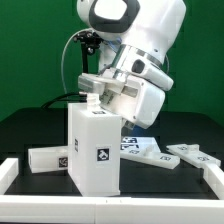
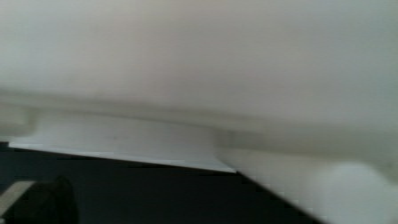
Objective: Assemble cabinet
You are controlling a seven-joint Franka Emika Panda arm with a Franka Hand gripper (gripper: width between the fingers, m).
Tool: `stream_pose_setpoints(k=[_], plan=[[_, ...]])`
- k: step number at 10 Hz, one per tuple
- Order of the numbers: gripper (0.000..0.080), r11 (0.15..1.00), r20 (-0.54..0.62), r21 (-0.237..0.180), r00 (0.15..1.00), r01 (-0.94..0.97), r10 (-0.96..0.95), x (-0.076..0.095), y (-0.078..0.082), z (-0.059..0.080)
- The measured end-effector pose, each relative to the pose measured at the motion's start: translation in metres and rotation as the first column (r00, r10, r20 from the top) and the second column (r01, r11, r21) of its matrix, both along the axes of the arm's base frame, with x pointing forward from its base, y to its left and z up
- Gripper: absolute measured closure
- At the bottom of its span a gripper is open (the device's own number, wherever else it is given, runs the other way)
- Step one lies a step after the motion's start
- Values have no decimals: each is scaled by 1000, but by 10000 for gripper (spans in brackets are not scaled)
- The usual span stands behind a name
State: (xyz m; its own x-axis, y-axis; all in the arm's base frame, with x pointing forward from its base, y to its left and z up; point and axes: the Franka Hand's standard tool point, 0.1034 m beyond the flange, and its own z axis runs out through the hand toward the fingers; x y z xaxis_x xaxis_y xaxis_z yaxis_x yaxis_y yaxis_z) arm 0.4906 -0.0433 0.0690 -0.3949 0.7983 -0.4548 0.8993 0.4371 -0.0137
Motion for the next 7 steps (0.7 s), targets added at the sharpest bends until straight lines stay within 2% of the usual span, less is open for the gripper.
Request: stream_pose_setpoints(k=[1,2,4,6,7], plan=[[2,1000,21,-6,1000,16,-16,0,5,-1],[2,999,41,-29,999,13,-12,-1,11,-3],[2,993,88,-114,996,30,-20,-2,16,-4],[2,971,128,-233,991,57,-27,-5,17,-3],[2,963,143,-257,989,75,-39,-8,20,-6]])
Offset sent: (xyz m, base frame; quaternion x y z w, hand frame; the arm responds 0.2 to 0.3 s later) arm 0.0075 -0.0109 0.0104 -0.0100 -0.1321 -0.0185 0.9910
